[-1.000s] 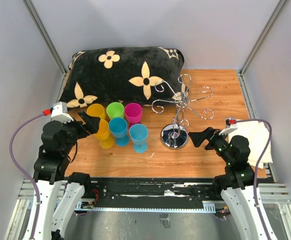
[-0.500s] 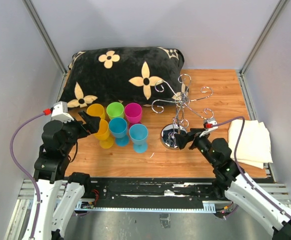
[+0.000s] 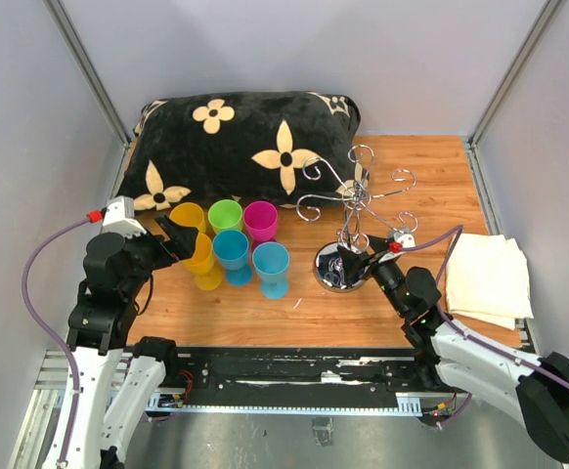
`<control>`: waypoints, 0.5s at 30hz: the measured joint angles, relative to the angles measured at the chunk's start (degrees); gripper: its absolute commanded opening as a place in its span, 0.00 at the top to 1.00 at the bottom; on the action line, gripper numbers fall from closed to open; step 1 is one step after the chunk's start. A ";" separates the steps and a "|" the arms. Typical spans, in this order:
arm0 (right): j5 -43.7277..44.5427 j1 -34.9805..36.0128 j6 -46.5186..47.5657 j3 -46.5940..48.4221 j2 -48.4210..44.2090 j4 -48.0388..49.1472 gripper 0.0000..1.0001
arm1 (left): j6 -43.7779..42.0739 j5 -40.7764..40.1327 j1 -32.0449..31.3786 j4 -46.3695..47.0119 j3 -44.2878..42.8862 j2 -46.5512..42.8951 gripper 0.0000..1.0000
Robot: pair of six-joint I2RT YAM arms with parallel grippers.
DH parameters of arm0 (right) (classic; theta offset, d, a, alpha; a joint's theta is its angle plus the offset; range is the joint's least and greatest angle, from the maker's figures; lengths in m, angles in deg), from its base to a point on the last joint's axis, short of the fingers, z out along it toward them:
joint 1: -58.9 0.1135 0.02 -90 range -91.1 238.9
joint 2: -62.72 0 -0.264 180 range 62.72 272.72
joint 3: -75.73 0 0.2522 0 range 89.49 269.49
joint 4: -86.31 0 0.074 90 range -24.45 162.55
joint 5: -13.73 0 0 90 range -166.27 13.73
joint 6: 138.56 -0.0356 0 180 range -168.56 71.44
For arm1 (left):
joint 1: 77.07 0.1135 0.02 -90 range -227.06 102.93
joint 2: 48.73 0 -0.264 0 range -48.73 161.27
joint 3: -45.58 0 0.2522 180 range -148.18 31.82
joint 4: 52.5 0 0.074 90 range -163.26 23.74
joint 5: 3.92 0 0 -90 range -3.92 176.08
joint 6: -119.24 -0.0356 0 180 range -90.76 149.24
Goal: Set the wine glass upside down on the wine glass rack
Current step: Move the wine rack to the center of the board.
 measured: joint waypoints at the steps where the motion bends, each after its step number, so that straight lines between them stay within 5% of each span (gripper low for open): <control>1: 0.02 0.00 0.63 0.00 1.29 1.66 0.27 | -0.02 0.15 0.00 0.02 0.00 0.13 0.00; 15: 0.59 0.02 6.49 3.19 13.62 13.97 0.44 | -0.02 1.49 0.00 0.28 0.28 0.61 0.00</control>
